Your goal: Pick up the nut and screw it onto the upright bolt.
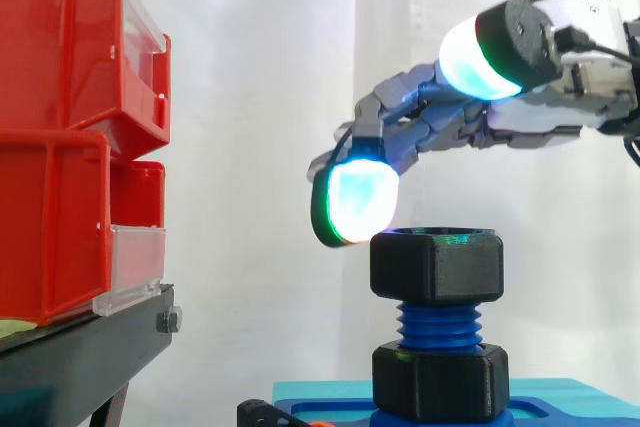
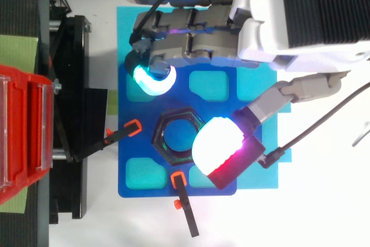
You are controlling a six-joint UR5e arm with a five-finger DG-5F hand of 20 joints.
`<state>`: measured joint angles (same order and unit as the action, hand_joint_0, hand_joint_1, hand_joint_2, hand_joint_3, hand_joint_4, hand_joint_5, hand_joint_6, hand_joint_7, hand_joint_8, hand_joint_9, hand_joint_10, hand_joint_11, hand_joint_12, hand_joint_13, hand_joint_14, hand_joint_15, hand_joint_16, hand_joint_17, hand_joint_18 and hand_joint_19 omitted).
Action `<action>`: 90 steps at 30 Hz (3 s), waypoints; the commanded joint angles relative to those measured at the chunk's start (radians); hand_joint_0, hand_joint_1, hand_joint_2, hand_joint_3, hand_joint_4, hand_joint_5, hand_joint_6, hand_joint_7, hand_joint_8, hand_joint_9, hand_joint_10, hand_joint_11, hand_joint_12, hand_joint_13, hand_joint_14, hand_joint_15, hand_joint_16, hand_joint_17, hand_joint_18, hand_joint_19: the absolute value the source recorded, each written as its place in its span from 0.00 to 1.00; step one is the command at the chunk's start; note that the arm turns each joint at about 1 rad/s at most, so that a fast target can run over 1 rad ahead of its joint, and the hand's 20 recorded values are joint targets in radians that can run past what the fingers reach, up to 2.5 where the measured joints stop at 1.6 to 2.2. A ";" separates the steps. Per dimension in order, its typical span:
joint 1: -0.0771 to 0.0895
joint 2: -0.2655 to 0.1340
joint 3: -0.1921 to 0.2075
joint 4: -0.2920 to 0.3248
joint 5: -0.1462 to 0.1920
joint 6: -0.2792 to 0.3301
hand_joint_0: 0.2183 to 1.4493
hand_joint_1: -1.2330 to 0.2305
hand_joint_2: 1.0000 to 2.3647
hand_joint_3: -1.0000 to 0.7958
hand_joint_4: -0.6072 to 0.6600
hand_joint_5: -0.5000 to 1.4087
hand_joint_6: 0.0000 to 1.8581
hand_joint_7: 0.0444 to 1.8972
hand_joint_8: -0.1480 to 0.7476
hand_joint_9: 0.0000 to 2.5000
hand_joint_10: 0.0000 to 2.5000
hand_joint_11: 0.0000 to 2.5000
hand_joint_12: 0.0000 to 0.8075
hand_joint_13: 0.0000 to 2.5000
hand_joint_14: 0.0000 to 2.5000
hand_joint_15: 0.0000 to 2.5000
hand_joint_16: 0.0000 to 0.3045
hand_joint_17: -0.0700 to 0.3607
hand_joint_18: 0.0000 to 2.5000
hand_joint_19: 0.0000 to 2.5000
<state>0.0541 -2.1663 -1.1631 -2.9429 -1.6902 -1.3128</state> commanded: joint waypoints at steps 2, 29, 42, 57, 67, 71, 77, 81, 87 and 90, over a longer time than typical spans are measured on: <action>-0.003 0.000 0.056 -0.127 -0.019 -0.008 0.20 0.79 0.00 0.28 0.61 0.17 0.27 0.35 0.44 0.19 0.00 0.00 0.44 0.05 0.00 0.00 0.19 0.46 0.00 0.00; 0.050 -0.003 -0.041 0.065 0.027 0.026 0.21 0.81 0.00 0.28 0.65 0.18 0.27 0.43 0.45 0.16 0.00 0.00 0.44 0.04 0.00 0.00 0.19 0.46 0.00 0.00; 0.050 -0.003 -0.041 0.056 0.034 0.027 0.21 0.77 0.00 0.28 0.68 0.19 0.27 0.43 0.46 0.19 0.00 0.00 0.44 0.06 0.00 0.00 0.18 0.45 0.00 0.00; 0.041 -0.003 -0.041 0.047 0.030 0.024 0.21 0.77 0.00 0.28 0.71 0.21 0.27 0.47 0.48 0.21 0.00 0.00 0.43 0.07 0.00 0.00 0.17 0.43 0.00 0.00; 0.033 -0.003 -0.041 0.045 0.027 0.020 0.22 0.76 0.00 0.28 0.71 0.22 0.27 0.56 0.48 0.23 0.00 0.00 0.42 0.09 0.00 0.00 0.16 0.42 0.00 0.00; 0.023 -0.003 -0.041 0.045 0.021 0.018 0.22 0.74 0.00 0.28 0.70 0.23 0.27 0.59 0.48 0.24 0.00 0.00 0.42 0.10 0.00 0.00 0.16 0.41 0.00 0.00; 0.007 -0.003 -0.041 0.045 0.009 0.009 0.22 0.72 0.00 0.28 0.69 0.24 0.27 0.64 0.48 0.25 0.00 0.00 0.41 0.11 0.00 0.00 0.15 0.40 0.00 0.00; 0.000 -0.003 -0.041 0.045 0.000 0.003 0.22 0.72 0.00 0.28 0.68 0.25 0.27 0.66 0.48 0.26 0.00 0.00 0.40 0.12 0.00 0.00 0.15 0.40 0.00 0.00; -0.019 -0.003 -0.041 0.048 -0.019 -0.008 0.23 0.70 0.00 0.28 0.61 0.27 0.30 0.65 0.47 0.32 0.00 0.00 0.38 0.17 0.00 0.00 0.12 0.36 0.05 0.00; -0.023 -0.003 -0.041 0.051 -0.026 -0.008 0.23 0.71 0.00 0.28 0.64 0.27 0.27 0.70 0.48 0.32 0.00 0.00 0.38 0.17 0.00 0.00 0.12 0.36 0.06 0.00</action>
<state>0.0378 -2.1690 -1.2040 -2.8947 -1.7061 -1.3186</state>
